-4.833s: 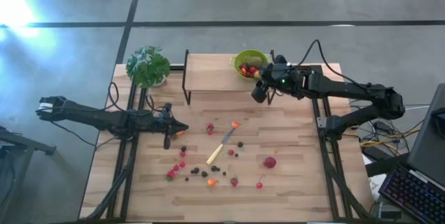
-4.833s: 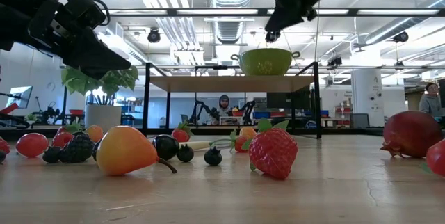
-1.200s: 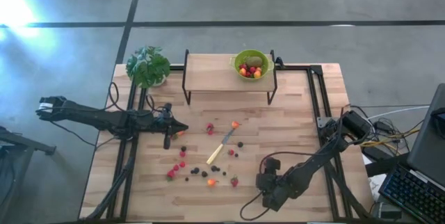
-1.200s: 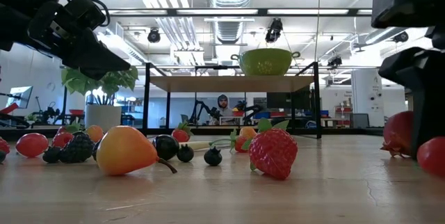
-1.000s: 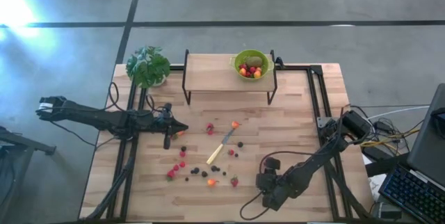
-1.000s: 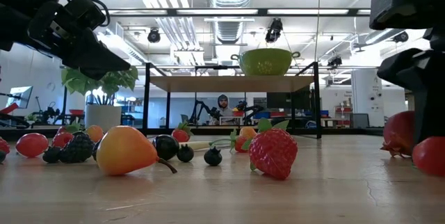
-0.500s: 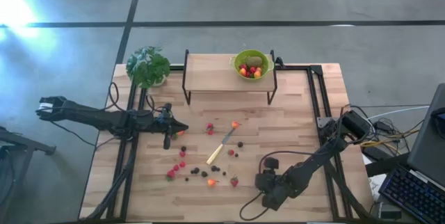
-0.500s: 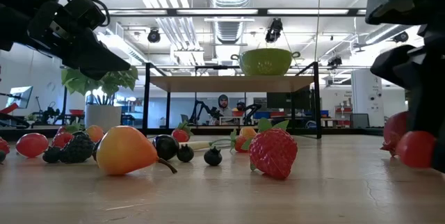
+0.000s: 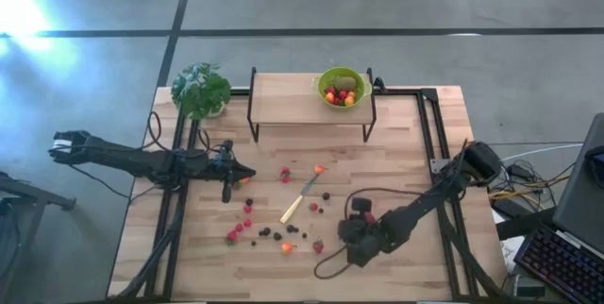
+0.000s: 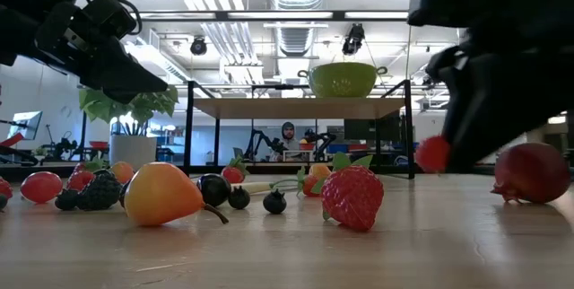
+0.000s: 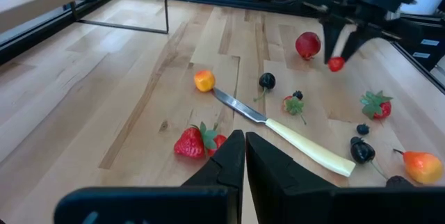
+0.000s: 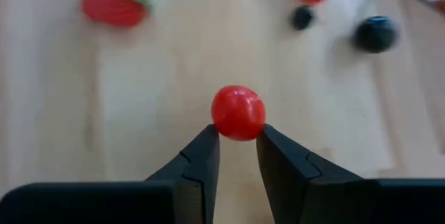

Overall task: Pick & Place Fruit
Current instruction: Put the red cherry into the strainer bowl

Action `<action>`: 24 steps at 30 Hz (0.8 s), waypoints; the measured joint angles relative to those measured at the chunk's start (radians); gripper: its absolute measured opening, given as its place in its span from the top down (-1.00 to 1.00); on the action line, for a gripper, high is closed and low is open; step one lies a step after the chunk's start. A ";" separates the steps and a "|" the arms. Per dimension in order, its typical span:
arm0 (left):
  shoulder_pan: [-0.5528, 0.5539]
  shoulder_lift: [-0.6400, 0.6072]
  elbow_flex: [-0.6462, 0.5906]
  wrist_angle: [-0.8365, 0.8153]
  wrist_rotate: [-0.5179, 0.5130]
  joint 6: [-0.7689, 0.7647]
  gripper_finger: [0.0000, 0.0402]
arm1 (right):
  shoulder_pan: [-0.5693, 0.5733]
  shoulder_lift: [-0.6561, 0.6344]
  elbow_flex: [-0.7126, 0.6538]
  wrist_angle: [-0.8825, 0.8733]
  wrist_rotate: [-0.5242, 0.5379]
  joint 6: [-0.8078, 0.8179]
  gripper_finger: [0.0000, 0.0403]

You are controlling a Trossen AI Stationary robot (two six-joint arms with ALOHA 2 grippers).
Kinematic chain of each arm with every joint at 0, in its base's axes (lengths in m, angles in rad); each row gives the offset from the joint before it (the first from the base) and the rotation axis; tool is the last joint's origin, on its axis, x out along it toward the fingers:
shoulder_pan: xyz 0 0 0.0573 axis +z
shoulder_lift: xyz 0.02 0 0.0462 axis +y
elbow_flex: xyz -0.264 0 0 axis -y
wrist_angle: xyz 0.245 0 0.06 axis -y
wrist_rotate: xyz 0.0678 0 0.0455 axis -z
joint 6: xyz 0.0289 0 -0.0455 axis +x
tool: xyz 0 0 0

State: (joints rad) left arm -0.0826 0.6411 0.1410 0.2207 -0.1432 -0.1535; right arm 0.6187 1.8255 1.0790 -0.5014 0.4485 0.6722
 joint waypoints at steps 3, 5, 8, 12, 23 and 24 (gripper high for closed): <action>0.000 0.000 0.000 0.000 0.000 0.000 0.90 | -0.020 -0.031 0.000 -0.050 0.000 -0.016 0.60; 0.000 0.000 0.000 0.000 0.000 0.000 0.90 | -0.032 -0.051 0.000 -0.066 0.000 -0.041 0.66; 0.000 0.000 0.000 0.000 0.000 0.000 0.90 | -0.051 -0.093 0.000 -0.082 0.014 -0.080 0.76; 0.000 0.000 0.000 0.001 0.000 0.000 0.90 | -0.082 -0.154 -0.001 -0.095 0.029 -0.105 0.88; 0.000 0.000 0.000 -0.001 0.000 0.000 0.90 | -0.094 -0.141 -0.005 -0.013 -0.013 -0.109 0.82; 0.000 0.000 0.000 -0.002 0.000 0.000 0.90 | -0.094 -0.126 -0.006 -0.015 -0.013 -0.112 0.78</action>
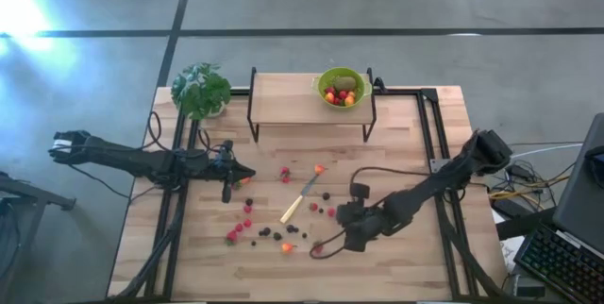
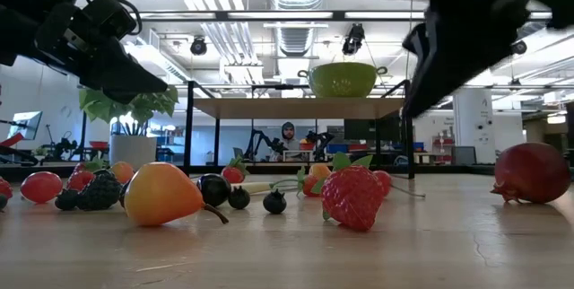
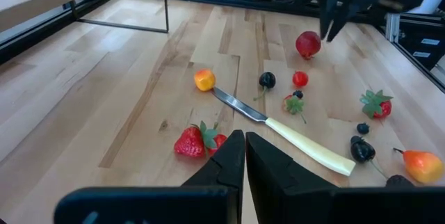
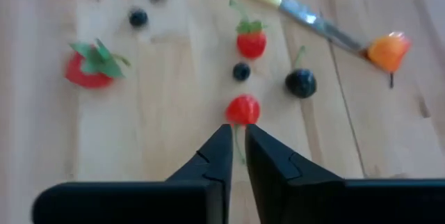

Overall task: Pick & Place Fruit
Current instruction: Put the red cherry into the strainer bowl

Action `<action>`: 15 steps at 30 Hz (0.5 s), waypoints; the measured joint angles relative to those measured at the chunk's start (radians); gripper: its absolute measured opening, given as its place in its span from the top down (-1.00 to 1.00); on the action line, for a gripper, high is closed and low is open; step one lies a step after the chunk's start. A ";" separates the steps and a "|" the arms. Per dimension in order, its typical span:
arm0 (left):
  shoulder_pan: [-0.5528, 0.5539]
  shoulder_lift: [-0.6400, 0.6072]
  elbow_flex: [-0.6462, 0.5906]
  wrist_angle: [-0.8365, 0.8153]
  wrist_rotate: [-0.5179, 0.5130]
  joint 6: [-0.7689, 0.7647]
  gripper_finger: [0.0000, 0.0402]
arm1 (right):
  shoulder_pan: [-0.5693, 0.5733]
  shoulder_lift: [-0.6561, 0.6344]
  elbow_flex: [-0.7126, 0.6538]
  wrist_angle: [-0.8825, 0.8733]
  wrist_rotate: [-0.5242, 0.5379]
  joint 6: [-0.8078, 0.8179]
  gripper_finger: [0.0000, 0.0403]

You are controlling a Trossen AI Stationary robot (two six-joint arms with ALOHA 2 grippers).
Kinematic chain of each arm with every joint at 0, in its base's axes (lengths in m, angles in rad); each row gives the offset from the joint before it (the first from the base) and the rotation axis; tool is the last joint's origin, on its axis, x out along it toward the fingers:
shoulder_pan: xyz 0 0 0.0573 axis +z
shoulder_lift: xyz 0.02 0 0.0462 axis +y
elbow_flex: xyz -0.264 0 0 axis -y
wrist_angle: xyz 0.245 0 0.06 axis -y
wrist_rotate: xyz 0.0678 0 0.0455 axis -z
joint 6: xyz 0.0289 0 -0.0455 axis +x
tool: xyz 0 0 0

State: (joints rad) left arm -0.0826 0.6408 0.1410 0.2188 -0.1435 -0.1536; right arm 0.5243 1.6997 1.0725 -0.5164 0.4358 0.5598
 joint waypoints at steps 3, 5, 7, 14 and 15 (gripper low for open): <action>0.000 0.000 0.000 -0.003 0.000 0.000 0.90 | -0.002 0.035 0.000 0.009 0.003 -0.003 0.67; 0.000 0.000 0.000 -0.005 0.000 0.000 0.90 | -0.005 0.058 0.000 0.038 0.007 0.002 0.58; 0.000 0.000 0.000 -0.010 0.000 0.000 0.90 | -0.009 0.081 0.000 0.076 0.008 0.001 0.49; 0.000 0.000 0.000 -0.012 0.000 0.000 0.90 | -0.047 0.130 0.000 0.132 0.026 -0.014 0.17; 0.000 0.000 0.000 -0.013 0.000 0.000 0.90 | -0.053 0.132 0.000 0.133 0.036 -0.013 0.13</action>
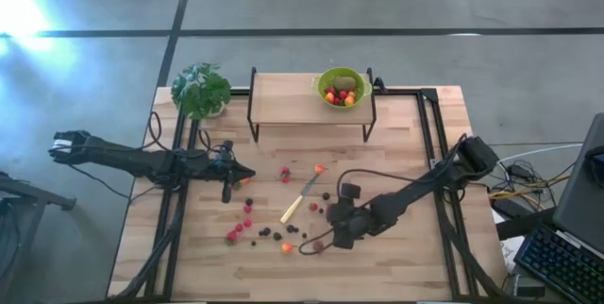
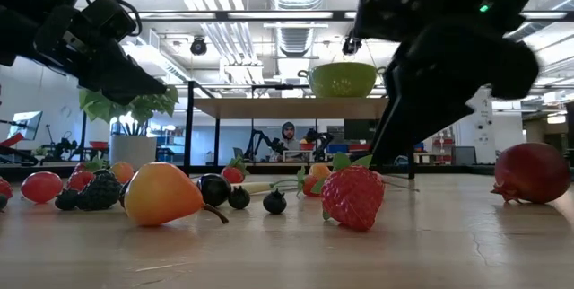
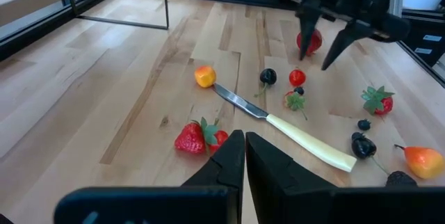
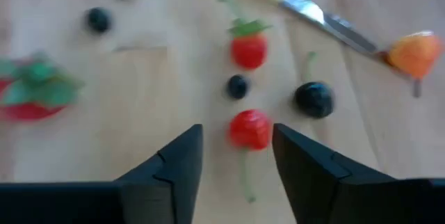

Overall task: Pick & Place Fruit
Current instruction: Put the red cherry into the strainer bowl

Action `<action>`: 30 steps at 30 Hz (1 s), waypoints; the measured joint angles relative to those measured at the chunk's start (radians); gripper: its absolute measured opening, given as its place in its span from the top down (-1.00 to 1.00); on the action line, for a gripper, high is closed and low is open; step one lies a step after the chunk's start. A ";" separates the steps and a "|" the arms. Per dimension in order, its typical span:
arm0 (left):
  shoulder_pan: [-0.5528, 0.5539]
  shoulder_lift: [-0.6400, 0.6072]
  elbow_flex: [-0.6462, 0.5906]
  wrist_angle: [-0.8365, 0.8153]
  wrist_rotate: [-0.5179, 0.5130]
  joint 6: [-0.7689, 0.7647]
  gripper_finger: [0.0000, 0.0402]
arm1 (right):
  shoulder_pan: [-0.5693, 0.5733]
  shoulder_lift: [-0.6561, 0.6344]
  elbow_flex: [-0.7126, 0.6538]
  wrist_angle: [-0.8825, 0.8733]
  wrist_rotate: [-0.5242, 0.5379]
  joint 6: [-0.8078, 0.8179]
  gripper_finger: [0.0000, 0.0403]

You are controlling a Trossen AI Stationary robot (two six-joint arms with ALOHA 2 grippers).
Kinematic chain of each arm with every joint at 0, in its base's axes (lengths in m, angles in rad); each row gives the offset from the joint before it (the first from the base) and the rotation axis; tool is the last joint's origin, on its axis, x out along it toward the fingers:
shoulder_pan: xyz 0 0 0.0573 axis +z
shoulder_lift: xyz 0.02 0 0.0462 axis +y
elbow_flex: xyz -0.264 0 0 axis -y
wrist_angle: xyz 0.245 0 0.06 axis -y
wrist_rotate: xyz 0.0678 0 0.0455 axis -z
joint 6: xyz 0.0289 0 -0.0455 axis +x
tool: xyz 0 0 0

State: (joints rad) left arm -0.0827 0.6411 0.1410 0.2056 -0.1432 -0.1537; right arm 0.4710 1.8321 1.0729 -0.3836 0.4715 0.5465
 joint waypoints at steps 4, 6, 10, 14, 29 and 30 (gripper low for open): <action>0.000 0.000 0.000 -0.006 0.000 0.000 0.90 | -0.024 0.014 0.000 0.007 0.003 0.000 -0.01; 0.000 0.000 0.000 -0.006 0.000 0.000 0.90 | -0.030 0.023 -0.001 0.005 0.002 0.000 -0.05; 0.000 0.000 0.000 -0.006 0.000 0.000 0.90 | -0.034 0.038 -0.004 0.012 -0.004 0.005 -0.10; 0.000 0.000 0.000 -0.009 0.000 0.000 0.90 | -0.034 0.051 -0.009 0.021 -0.006 0.011 -0.12; 0.000 0.000 0.000 -0.015 0.000 0.000 0.90 | -0.063 0.055 -0.080 0.144 -0.012 0.022 0.21; 0.000 0.000 0.000 -0.015 0.000 0.000 0.90 | -0.063 0.055 -0.080 0.145 -0.012 0.023 0.24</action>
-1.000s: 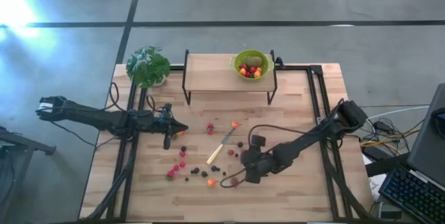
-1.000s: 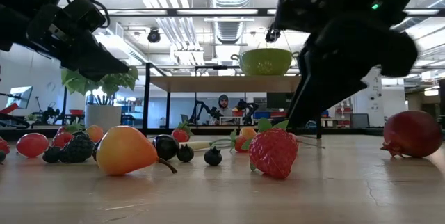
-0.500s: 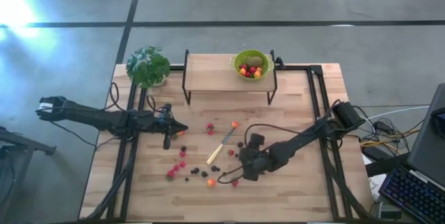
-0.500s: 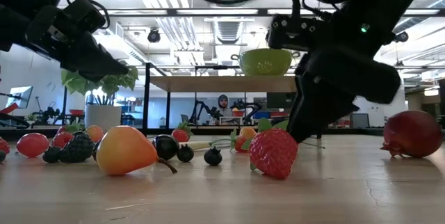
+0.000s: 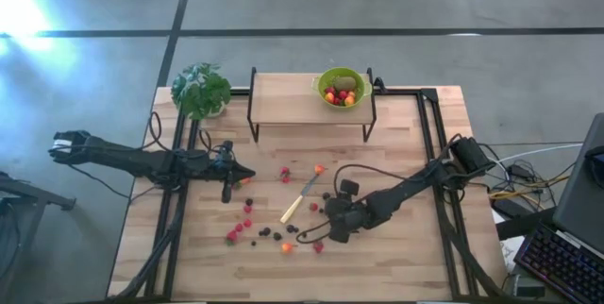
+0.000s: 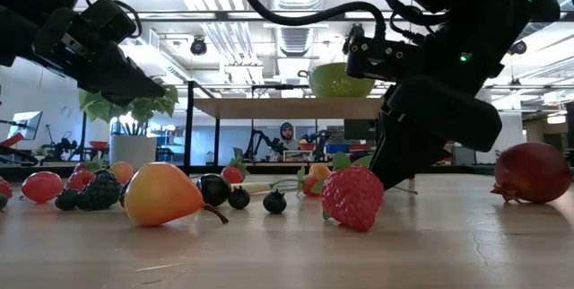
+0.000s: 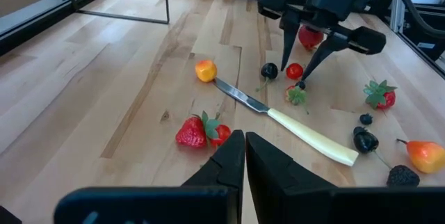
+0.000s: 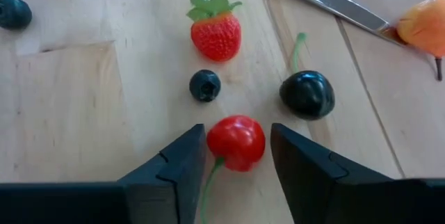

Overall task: Pick & Place Fruit
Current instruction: Put the red cherry into the strainer bowl

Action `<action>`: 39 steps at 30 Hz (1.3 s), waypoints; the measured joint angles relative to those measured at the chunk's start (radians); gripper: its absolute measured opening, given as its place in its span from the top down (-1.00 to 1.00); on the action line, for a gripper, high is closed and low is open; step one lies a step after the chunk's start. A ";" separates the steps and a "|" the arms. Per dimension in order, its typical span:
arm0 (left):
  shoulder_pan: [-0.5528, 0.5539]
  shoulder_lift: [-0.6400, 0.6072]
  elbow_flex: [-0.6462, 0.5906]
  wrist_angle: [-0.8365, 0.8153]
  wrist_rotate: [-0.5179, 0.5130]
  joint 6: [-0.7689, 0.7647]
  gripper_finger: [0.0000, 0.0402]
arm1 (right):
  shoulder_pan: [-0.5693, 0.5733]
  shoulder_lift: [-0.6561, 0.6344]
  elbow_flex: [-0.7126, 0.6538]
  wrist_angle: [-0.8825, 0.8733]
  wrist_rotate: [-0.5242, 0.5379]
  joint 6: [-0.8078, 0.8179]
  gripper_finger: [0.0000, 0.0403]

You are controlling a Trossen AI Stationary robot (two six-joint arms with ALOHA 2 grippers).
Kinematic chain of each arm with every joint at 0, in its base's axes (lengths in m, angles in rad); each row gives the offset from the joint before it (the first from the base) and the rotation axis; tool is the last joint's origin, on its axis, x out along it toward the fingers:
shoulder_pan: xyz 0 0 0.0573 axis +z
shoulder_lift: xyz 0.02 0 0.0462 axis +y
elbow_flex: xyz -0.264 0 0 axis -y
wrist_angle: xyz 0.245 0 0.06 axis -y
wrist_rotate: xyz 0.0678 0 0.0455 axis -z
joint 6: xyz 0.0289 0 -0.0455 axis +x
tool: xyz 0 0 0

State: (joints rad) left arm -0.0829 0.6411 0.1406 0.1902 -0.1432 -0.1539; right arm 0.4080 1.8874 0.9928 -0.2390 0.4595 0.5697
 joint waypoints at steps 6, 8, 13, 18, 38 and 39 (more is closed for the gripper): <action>0.000 0.000 0.000 0.000 0.000 0.000 0.90 | 0.000 0.000 0.000 -0.004 -0.012 -0.001 0.47; 0.000 0.000 0.000 0.000 0.000 0.000 0.90 | -0.001 0.000 0.000 -0.005 -0.017 -0.001 0.52; 0.000 0.000 0.000 0.000 0.000 0.000 0.90 | -0.001 -0.001 0.000 -0.008 -0.031 -0.001 0.47; 0.000 0.000 0.000 0.000 0.000 0.000 0.90 | -0.002 -0.016 -0.003 -0.024 -0.042 -0.007 0.42; 0.000 0.000 0.000 -0.014 0.000 0.000 0.90 | -0.052 -0.287 -0.003 -0.073 -0.004 -0.194 0.47; 0.000 0.000 0.000 -0.014 0.000 0.000 0.90 | -0.059 -0.306 -0.003 -0.073 -0.004 -0.206 0.47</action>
State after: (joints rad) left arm -0.0828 0.6411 0.1410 0.1758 -0.1434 -0.1535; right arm 0.3485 1.5813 0.9894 -0.3118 0.4559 0.3637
